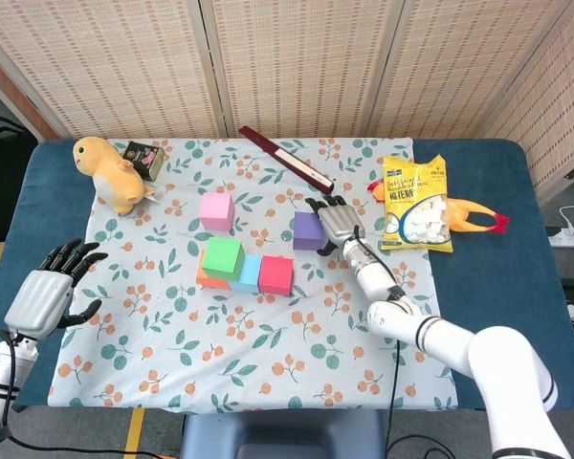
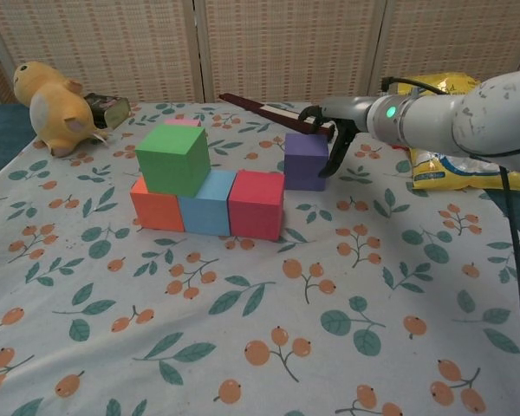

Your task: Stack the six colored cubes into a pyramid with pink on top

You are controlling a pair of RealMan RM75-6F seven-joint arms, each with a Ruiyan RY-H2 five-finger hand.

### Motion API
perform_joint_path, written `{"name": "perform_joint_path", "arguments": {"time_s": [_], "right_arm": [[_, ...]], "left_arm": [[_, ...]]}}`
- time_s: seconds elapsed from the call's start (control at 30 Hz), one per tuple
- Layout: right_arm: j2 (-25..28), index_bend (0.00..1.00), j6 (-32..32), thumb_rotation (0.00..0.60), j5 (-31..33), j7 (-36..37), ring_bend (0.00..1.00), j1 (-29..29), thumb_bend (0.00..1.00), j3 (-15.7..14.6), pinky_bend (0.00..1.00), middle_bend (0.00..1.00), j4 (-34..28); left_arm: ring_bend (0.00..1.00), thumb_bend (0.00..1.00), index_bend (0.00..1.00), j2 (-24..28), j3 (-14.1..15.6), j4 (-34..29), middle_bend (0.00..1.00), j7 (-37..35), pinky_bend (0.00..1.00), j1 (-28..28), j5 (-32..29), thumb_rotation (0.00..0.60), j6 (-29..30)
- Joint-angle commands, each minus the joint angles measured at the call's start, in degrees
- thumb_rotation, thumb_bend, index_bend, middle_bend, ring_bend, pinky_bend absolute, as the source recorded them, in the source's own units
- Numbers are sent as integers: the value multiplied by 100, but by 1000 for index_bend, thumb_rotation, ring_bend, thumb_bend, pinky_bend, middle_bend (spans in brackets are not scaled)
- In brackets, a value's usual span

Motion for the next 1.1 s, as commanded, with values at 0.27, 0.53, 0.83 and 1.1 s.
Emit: {"name": "perform_joint_path", "arguments": {"time_s": [0.27,0.53,0.83,1.1], "right_arm": [[-583,169,268,600,-601,547,118,32,215,275,114,360,758],[560,168,1059,600,-948,615,135,-503,215,434,115,382,-1236],[1826,159,1719,600,103,-497,135,-694,215,362,115,382,-4028],[1604,146,2414,600,992,-1418,135,-253,215,241,115,382,-4657]], "left_arm": [[48,302,199,21,-63,-10,108,-115,136,86,111,600,43],[48,298,199,60,-75,-51,108,-92,138,165,190,600,68],[48,300,199,104,-89,-201,107,55,138,165,303,600,-2],[38,299,193,109,-59,-276,98,139,138,204,441,600,-4]]}}
